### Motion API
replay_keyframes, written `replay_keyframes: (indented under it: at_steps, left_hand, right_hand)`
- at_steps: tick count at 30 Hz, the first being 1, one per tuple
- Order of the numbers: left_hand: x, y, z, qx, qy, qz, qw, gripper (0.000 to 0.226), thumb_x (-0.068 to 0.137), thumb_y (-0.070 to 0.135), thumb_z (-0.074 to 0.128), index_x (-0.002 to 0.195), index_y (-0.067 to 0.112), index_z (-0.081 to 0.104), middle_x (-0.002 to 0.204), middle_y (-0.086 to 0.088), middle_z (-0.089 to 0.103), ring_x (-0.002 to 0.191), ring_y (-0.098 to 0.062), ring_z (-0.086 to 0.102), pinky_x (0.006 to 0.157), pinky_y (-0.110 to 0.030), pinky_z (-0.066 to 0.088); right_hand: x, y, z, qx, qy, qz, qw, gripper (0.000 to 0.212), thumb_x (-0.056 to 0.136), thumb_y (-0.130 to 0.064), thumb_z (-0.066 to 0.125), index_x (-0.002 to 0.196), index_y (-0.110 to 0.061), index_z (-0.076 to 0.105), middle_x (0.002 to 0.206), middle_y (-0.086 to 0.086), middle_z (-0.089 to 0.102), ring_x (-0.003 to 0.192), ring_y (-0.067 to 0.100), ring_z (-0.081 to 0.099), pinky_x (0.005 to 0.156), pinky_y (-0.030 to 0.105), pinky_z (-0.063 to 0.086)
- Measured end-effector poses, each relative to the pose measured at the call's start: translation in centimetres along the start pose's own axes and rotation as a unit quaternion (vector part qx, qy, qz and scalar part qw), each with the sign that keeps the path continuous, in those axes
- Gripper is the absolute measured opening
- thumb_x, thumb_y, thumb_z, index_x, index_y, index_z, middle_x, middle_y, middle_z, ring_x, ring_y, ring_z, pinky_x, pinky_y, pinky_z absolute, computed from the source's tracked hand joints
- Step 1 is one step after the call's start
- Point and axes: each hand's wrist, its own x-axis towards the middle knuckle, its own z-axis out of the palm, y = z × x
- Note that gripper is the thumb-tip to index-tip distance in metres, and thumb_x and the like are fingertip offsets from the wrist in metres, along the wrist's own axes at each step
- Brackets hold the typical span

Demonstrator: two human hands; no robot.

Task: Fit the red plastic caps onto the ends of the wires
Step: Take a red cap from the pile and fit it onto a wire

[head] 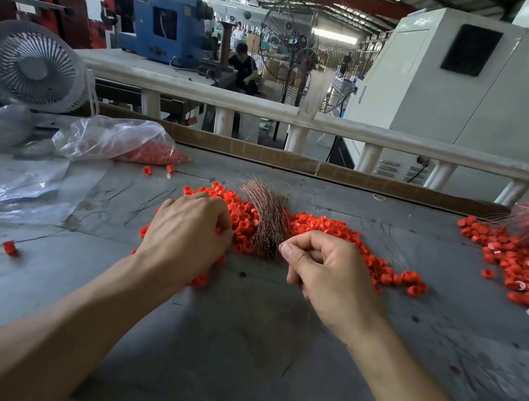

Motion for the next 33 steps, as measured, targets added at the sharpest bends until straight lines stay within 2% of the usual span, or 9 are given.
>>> replay_keyframes:
  at_steps: [2, 5, 8, 11, 13, 15, 19, 23, 33]
  left_hand:
    - [-0.1, 0.2, -0.4, -0.029, 0.022, -0.012, 0.999, 0.01, 0.087, 0.025, 0.067, 0.078, 0.027, 0.064, 0.077, 0.014, 0.063, 0.079, -0.013, 0.06, 0.071, -0.034, 0.048]
    - [0.0, 0.5, -0.6, -0.08, 0.028, -0.027, 0.996, 0.012, 0.086, 0.024, 0.069, 0.077, 0.029, 0.065, 0.072, 0.015, 0.065, 0.071, -0.006, 0.062, 0.066, -0.034, 0.055]
    - [0.0, 0.9, -0.5, -0.205, 0.011, -0.037, 0.978, 0.016, 0.086, 0.017, 0.075, 0.077, 0.028, 0.068, 0.072, 0.012, 0.071, 0.064, -0.003, 0.068, 0.063, -0.03, 0.058]
    - [-0.2, 1.5, -0.1, -0.394, -0.039, -0.067, 0.916, 0.018, 0.087, 0.003, 0.076, 0.092, 0.019, 0.071, 0.085, 0.0, 0.077, 0.074, -0.015, 0.077, 0.072, -0.04, 0.063]
    - [-0.2, 1.8, 0.1, -0.481, -0.059, -0.076, 0.872, 0.02, 0.087, -0.005, 0.074, 0.097, 0.011, 0.071, 0.09, -0.01, 0.077, 0.082, -0.023, 0.078, 0.075, -0.035, 0.062]
    - [-0.2, 1.9, 0.3, -0.533, -0.075, -0.074, 0.84, 0.021, 0.086, -0.011, 0.071, 0.097, 0.006, 0.072, 0.088, -0.01, 0.076, 0.084, -0.025, 0.077, 0.074, -0.026, 0.06]
    - [-0.2, 2.0, 0.4, -0.576, -0.098, -0.082, 0.807, 0.024, 0.087, -0.016, 0.066, 0.098, 0.004, 0.072, 0.086, -0.008, 0.075, 0.085, -0.023, 0.077, 0.074, -0.021, 0.058]
    - [-0.3, 2.1, 0.3, -0.598, -0.113, -0.08, 0.789, 0.028, 0.087, -0.017, 0.064, 0.096, 0.008, 0.074, 0.085, -0.007, 0.075, 0.086, -0.021, 0.076, 0.075, -0.021, 0.058]
    - [-0.4, 2.4, 0.1, -0.596, -0.14, -0.066, 0.788, 0.027, 0.087, -0.014, 0.066, 0.102, 0.006, 0.075, 0.093, -0.01, 0.077, 0.086, -0.019, 0.076, 0.075, -0.02, 0.058]
  right_hand:
    - [0.0, 0.0, 0.0, -0.006, -0.001, -0.001, 1.0, 0.017, 0.097, -0.024, 0.067, 0.082, -0.029, 0.071, 0.06, -0.002, 0.068, 0.045, 0.007, 0.046, 0.048, 0.023, 0.039]
    - [0.0, -0.1, 0.0, -0.014, 0.001, -0.002, 1.0, 0.017, 0.098, -0.026, 0.068, 0.081, -0.026, 0.072, 0.061, -0.003, 0.068, 0.045, 0.005, 0.047, 0.048, 0.022, 0.039]
    - [-0.1, -0.1, -0.1, -0.014, 0.006, -0.006, 1.0, 0.017, 0.097, -0.025, 0.068, 0.08, -0.025, 0.072, 0.06, -0.004, 0.067, 0.045, 0.001, 0.048, 0.047, 0.016, 0.038]
    - [-0.1, -0.2, -0.1, 0.002, 0.016, -0.014, 1.0, 0.016, 0.097, -0.024, 0.069, 0.081, -0.025, 0.072, 0.059, -0.005, 0.066, 0.045, 0.0, 0.052, 0.047, 0.011, 0.036]
    - [-0.1, -0.3, -0.1, 0.016, 0.02, -0.027, 0.999, 0.016, 0.097, -0.024, 0.069, 0.082, -0.027, 0.072, 0.059, -0.005, 0.066, 0.046, 0.0, 0.053, 0.049, 0.011, 0.037]
    - [0.0, -0.3, -0.1, 0.021, 0.024, -0.042, 0.999, 0.013, 0.097, -0.026, 0.068, 0.085, -0.03, 0.071, 0.06, -0.004, 0.065, 0.047, 0.001, 0.052, 0.05, 0.016, 0.038]
    - [0.0, -0.4, 0.0, 0.027, 0.033, -0.057, 0.997, 0.009, 0.092, -0.036, 0.065, 0.087, -0.032, 0.071, 0.06, -0.004, 0.064, 0.048, 0.003, 0.052, 0.05, 0.016, 0.038]
    - [0.0, -0.4, 0.0, 0.023, 0.032, -0.064, 0.997, 0.009, 0.095, -0.03, 0.067, 0.087, -0.03, 0.071, 0.06, -0.004, 0.064, 0.048, 0.002, 0.053, 0.05, 0.013, 0.038]
    - [-0.1, -0.6, 0.0, 0.022, 0.033, -0.063, 0.997, 0.014, 0.096, -0.022, 0.07, 0.085, -0.03, 0.073, 0.059, -0.003, 0.064, 0.045, 0.001, 0.052, 0.048, 0.009, 0.035]
